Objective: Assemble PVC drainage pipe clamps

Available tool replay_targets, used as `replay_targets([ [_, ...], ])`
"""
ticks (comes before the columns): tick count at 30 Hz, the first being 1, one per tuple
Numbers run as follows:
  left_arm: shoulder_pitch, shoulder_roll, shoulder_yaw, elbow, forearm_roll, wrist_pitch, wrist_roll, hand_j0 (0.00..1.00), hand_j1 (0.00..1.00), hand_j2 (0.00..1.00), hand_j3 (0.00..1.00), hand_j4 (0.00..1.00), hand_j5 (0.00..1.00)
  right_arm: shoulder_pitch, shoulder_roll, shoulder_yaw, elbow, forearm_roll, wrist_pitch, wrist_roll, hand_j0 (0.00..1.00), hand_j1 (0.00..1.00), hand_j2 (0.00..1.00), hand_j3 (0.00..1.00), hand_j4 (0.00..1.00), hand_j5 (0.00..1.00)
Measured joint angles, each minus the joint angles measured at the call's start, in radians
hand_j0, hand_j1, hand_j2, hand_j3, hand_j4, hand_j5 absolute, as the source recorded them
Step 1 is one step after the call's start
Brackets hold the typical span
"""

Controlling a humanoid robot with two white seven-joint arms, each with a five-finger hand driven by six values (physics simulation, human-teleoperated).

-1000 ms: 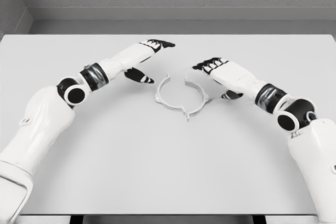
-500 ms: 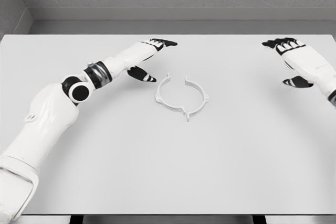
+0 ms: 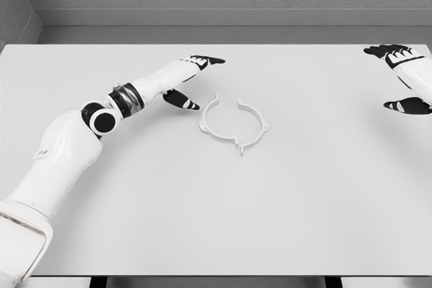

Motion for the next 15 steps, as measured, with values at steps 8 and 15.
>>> replay_targets([
  [8, 0.0, -0.01, 0.001, 0.007, 0.0, 0.0, 0.0, 1.0, 1.0, 1.0, 1.0, 1.0, 1.0, 0.0, 0.0, 0.001, 0.0, -0.001, 0.0, 0.0, 1.0, 1.0, 1.0, 1.0, 1.0, 1.0],
  [15, 0.003, -0.02, 0.001, 0.012, 0.0, 0.0, 0.0, 1.0, 1.0, 1.0, 1.0, 1.0, 1.0, 0.0, 0.0, 0.002, -0.001, -0.001, 0.0, 0.0, 1.0, 1.0, 1.0, 1.0, 1.0, 1.0],
])
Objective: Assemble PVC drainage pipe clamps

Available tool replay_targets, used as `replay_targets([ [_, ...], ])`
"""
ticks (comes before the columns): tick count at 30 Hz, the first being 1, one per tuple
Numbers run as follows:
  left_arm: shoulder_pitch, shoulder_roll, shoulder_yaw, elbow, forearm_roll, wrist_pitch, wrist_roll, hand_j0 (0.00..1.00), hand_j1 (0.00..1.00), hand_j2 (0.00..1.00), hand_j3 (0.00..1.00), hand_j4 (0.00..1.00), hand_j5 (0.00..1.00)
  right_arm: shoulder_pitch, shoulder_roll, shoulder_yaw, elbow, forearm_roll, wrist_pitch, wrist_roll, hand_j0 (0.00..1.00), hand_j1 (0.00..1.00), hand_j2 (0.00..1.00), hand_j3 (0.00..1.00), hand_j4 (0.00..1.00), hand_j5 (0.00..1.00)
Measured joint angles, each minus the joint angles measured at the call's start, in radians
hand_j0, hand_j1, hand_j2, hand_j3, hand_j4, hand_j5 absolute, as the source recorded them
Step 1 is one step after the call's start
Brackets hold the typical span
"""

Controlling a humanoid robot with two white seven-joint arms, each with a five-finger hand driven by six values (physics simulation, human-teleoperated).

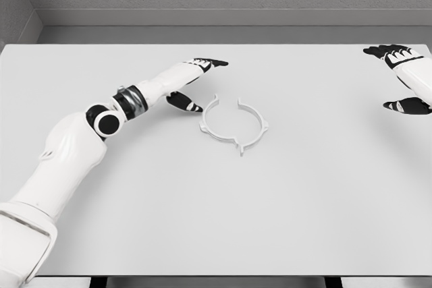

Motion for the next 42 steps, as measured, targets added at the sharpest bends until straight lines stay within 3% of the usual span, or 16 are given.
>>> replay_targets([
  [29, 0.008, -0.019, 0.002, -0.009, 0.002, 0.0, 0.0, 1.0, 1.0, 1.0, 1.0, 1.0, 1.0, 0.003, 0.003, 0.005, -0.006, -0.002, 0.0, 0.0, 1.0, 1.0, 1.0, 1.0, 1.0, 1.0],
  [42, 0.058, 0.047, -0.002, -0.118, 0.016, 0.0, 0.001, 1.0, 1.0, 1.0, 1.0, 1.0, 1.0, 0.003, 0.004, 0.006, -0.008, -0.002, 0.0, 0.0, 1.0, 1.0, 1.0, 1.0, 1.0, 1.0],
])
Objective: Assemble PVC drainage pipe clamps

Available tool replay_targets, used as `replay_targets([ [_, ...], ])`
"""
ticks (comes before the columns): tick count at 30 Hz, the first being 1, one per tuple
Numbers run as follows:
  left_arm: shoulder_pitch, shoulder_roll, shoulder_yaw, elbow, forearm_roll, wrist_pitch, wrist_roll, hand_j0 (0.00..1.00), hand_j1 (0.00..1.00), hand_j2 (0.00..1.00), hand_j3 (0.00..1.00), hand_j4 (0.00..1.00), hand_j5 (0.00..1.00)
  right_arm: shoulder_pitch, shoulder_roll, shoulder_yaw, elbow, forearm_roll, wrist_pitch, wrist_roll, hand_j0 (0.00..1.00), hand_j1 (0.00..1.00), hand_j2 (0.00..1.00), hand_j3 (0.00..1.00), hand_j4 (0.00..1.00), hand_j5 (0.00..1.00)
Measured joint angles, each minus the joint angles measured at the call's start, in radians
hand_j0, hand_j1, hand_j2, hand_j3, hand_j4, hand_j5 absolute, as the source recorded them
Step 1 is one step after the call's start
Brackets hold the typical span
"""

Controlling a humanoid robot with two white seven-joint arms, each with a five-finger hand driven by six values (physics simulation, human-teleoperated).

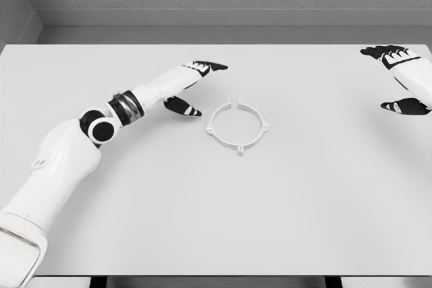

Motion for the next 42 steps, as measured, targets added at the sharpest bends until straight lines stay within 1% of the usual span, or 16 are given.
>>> replay_targets([
  [2, 0.011, 0.0, -0.001, -0.004, -0.001, 0.0, 0.0, 1.0, 1.0, 1.0, 1.0, 1.0, 1.0, 0.0, 0.0, 0.0, 0.0, 0.0, 0.0, 0.0, 1.0, 1.0, 1.0, 1.0, 1.0, 1.0],
  [6, 0.014, -0.001, -0.003, -0.009, -0.003, 0.0, 0.0, 1.0, 1.0, 1.0, 1.0, 1.0, 1.0, 0.0, 0.0, 0.0, 0.0, 0.0, 0.0, 0.0, 1.0, 1.0, 1.0, 1.0, 1.0, 1.0],
  [9, 0.031, 0.0, -0.003, -0.013, -0.004, 0.0, 0.0, 1.0, 1.0, 1.0, 1.0, 1.0, 1.0, 0.0, 0.0, 0.0, 0.001, 0.0, 0.0, 0.0, 1.0, 1.0, 1.0, 1.0, 1.0, 1.0],
  [14, 0.06, 0.005, -0.003, -0.048, -0.003, 0.0, 0.0, 1.0, 1.0, 1.0, 1.0, 1.0, 1.0, 0.0, 0.0, 0.0, 0.001, 0.0, 0.0, 0.0, 1.0, 1.0, 1.0, 1.0, 1.0, 1.0],
  [21, 0.064, 0.016, -0.003, -0.084, -0.001, 0.0, 0.0, 1.0, 1.0, 1.0, 1.0, 1.0, 1.0, 0.0, 0.0, 0.0, 0.001, 0.0, 0.0, 0.0, 1.0, 1.0, 1.0, 1.0, 1.0, 1.0],
  [36, 0.067, 0.009, -0.003, -0.091, -0.009, 0.0, 0.0, 1.0, 1.0, 1.0, 1.0, 1.0, 1.0, 0.0, 0.0, 0.0, 0.0, 0.0, 0.0, 0.0, 1.0, 1.0, 1.0, 1.0, 1.0, 1.0],
  [42, 0.069, 0.007, -0.003, -0.108, -0.011, 0.0, 0.0, 1.0, 1.0, 1.0, 1.0, 1.0, 1.0, 0.0, 0.0, 0.0, 0.0, 0.0, 0.0, 0.0, 1.0, 1.0, 1.0, 1.0, 1.0, 1.0],
])
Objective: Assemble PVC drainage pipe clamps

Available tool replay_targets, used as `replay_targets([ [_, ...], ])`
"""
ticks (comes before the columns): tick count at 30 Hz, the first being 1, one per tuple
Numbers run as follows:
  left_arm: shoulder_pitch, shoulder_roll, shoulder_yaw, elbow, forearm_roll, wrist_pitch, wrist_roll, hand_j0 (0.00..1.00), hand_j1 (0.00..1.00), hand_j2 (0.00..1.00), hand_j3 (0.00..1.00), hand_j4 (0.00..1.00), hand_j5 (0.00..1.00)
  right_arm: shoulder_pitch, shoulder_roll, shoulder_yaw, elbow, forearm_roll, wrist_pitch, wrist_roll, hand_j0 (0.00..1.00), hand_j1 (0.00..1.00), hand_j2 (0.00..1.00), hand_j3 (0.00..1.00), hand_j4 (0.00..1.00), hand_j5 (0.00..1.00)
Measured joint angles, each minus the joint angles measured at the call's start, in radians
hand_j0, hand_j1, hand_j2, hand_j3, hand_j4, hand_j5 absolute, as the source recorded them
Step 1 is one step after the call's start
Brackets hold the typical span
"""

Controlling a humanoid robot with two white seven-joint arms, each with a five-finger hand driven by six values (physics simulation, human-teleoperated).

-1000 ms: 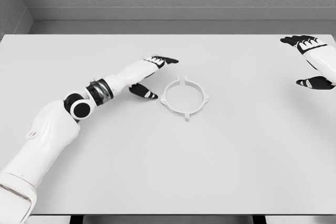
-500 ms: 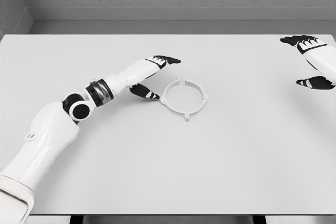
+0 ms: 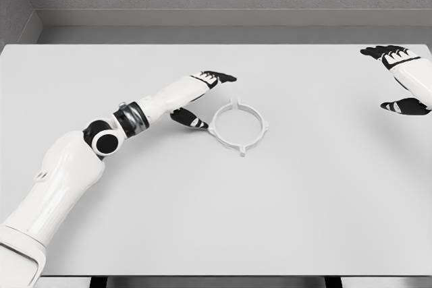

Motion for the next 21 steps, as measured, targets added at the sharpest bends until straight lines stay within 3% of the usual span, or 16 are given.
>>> replay_targets([
  [21, -0.008, 0.009, 0.008, -0.04, 0.005, 0.0, 0.0, 1.0, 1.0, 1.0, 1.0, 1.0, 1.0, 0.0, -0.001, 0.0, -0.001, 0.0, 0.0, 0.0, 1.0, 1.0, 1.0, 1.0, 1.0, 1.0],
])
